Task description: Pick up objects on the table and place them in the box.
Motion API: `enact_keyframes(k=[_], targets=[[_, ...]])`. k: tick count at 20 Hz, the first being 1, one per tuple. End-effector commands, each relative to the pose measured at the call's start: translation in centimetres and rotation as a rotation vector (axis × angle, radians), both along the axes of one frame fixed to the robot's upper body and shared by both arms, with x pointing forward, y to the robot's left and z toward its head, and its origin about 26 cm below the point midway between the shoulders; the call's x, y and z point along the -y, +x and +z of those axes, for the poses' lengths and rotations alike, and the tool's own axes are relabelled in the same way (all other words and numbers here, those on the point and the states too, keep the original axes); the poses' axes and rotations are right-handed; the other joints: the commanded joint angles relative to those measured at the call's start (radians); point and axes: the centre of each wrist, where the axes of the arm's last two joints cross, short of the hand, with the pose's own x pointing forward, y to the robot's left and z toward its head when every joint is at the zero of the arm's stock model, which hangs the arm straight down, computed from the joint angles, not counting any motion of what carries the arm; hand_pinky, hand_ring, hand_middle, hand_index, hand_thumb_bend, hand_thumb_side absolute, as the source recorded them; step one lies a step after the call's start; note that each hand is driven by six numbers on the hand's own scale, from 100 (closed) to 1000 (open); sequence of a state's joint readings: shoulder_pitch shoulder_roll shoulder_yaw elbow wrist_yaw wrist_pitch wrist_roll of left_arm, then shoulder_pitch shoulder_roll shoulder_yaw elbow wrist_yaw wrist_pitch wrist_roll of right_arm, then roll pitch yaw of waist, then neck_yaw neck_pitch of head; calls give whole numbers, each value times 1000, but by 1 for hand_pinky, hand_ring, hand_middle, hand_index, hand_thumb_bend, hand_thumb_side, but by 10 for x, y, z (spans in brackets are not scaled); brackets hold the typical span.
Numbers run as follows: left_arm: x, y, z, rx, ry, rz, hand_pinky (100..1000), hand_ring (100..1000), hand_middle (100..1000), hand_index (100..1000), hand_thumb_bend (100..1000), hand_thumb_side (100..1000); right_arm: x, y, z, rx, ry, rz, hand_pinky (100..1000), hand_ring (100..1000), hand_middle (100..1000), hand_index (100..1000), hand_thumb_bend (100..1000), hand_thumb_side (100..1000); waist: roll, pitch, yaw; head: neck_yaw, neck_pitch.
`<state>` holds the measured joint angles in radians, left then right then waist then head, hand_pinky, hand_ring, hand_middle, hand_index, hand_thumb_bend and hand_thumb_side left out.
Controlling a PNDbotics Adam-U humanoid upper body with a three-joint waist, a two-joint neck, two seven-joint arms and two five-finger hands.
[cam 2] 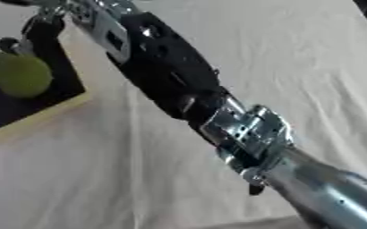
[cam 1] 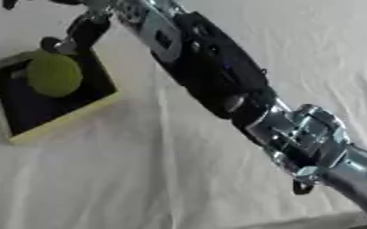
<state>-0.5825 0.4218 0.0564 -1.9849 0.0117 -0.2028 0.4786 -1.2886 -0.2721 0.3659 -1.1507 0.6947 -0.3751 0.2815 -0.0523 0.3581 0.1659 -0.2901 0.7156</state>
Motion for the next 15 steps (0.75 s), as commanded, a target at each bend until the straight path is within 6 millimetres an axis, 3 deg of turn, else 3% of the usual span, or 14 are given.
enact_keyframes(k=[1,6,11,15], targets=[[-9,-5,6,23,18,41,760,734,608,717,211,493,53,-18,34,43,51,-15,751,738,721,778,297,100,5,-32,-6,33,10],[-10,-5,3,10,13,53,759,734,608,717,207,496,111,-76,52,41,268,15,765,753,736,793,220,100,14,-33,-26,72,5],[-14,-6,-1,-5,8,77,758,734,607,717,203,500,157,-120,53,69,450,-27,779,769,751,814,183,100,28,-37,-49,108,2],[-18,-6,-4,-15,10,99,758,735,607,717,198,503,189,-139,44,71,543,-97,801,803,795,861,100,289,34,-39,-69,137,-1]])
